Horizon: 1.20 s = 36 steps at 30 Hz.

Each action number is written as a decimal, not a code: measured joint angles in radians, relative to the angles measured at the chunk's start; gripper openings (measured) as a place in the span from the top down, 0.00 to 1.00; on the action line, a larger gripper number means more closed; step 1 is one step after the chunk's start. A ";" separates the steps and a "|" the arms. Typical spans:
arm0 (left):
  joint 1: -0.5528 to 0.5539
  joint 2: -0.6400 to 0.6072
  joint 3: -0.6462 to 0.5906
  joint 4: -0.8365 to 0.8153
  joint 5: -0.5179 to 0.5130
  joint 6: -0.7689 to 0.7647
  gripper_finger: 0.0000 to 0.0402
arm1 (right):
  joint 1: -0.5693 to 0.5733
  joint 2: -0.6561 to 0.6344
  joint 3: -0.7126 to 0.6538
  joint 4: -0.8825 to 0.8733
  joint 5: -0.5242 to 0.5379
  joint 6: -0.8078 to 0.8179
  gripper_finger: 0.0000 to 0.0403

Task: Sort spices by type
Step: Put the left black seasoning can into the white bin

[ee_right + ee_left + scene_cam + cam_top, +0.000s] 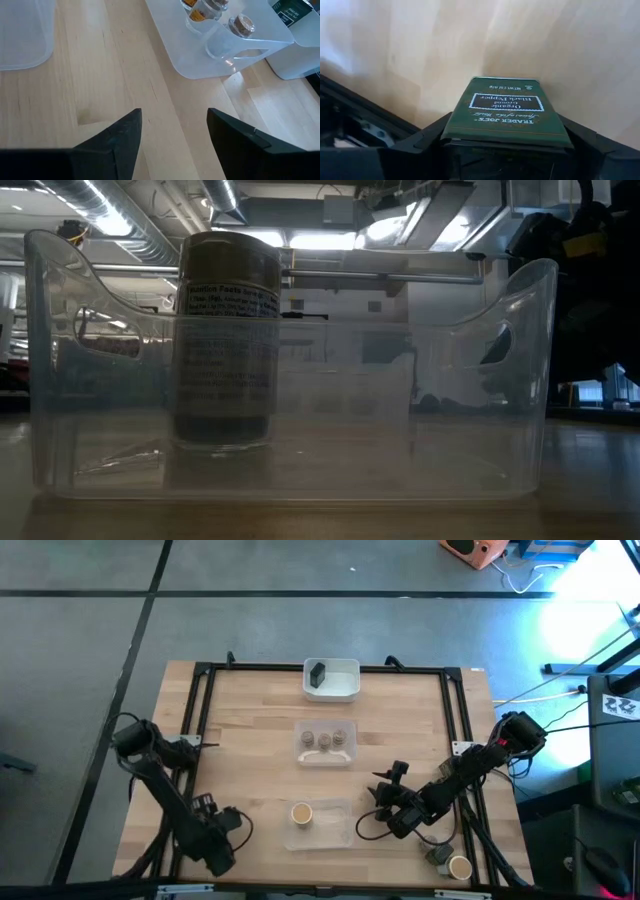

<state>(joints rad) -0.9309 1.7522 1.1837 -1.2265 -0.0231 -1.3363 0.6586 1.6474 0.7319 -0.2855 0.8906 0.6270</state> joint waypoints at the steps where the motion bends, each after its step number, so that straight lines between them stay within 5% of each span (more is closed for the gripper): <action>1: 0.018 -0.007 0.005 -0.012 0.000 0.015 0.34 | 0.000 0.000 0.000 0.000 0.000 -0.001 0.44; 20: 0.478 -0.262 0.020 -0.020 -0.198 0.531 0.34 | 0.000 0.000 0.000 0.000 0.021 -0.035 0.44; 36: 0.938 -0.272 0.185 0.125 -0.288 1.136 0.34 | -0.080 0.000 0.000 -0.004 0.068 -0.293 0.44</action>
<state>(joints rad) 0.0072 1.4800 1.3687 -1.1014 -0.3113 -0.2005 0.5785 1.6470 0.7319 -0.2893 0.9585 0.3340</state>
